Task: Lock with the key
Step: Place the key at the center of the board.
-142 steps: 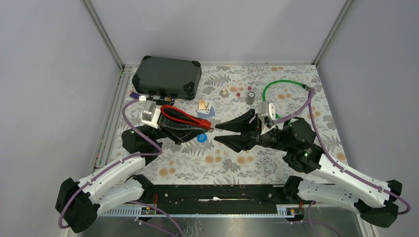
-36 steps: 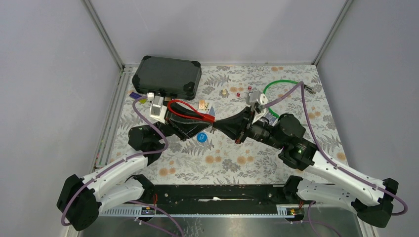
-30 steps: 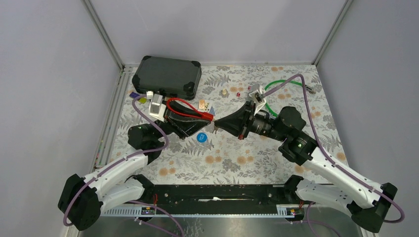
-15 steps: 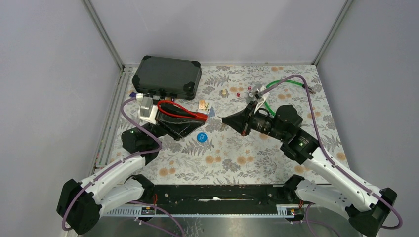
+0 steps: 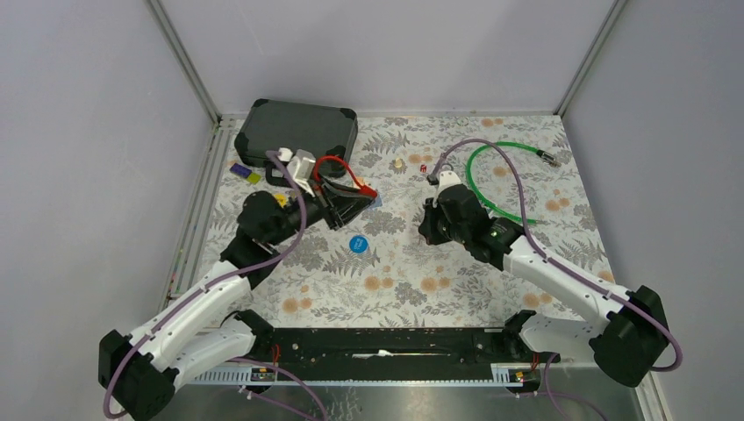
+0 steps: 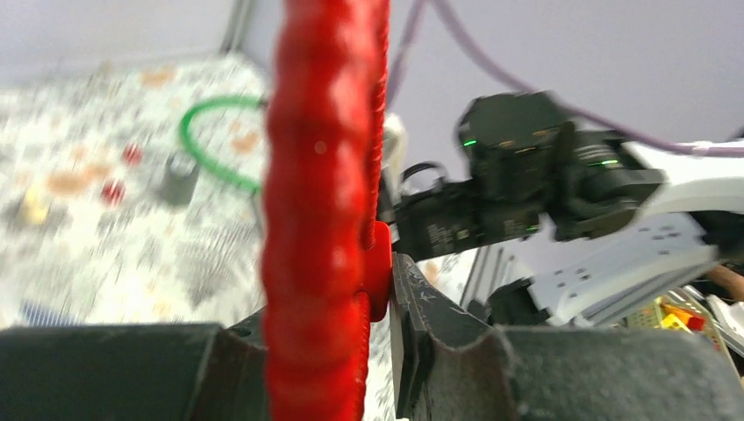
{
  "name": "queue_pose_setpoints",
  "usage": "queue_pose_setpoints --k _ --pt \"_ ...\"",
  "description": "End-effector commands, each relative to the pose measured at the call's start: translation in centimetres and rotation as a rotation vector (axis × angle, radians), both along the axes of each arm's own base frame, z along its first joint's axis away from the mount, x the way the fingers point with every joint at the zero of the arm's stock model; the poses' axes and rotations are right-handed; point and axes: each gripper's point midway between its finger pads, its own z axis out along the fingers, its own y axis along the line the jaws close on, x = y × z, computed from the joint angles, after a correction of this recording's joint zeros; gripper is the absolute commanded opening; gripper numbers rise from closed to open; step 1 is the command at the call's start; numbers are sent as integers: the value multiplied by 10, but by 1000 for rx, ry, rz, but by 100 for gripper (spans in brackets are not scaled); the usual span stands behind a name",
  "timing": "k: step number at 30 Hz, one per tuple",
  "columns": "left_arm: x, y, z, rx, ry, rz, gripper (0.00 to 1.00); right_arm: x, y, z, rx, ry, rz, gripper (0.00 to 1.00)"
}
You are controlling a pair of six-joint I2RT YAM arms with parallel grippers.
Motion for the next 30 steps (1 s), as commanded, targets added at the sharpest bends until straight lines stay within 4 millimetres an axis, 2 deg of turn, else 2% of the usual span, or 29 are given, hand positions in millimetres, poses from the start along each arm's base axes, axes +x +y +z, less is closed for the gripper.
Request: queue_pose_setpoints --k 1,4,7,14,19,26,30 --pt "32 9 -73 204 220 154 0 -5 -22 -35 -73 72 -91 0" --pt "35 8 -111 262 317 161 0 -13 -36 -61 -122 117 -127 0" --pt "37 12 -139 291 396 194 0 -22 -45 -82 -136 175 -163 0" --pt "42 37 -194 373 567 356 0 -44 -58 -113 -149 269 -199 5" --pt "36 59 -232 407 688 471 0 -49 -62 -118 -146 283 -214 21" --pt "20 58 -261 402 778 449 0 -43 -65 -112 -164 256 -218 49" --pt "13 62 -277 424 826 455 0 -38 -67 -104 -182 224 -211 53"
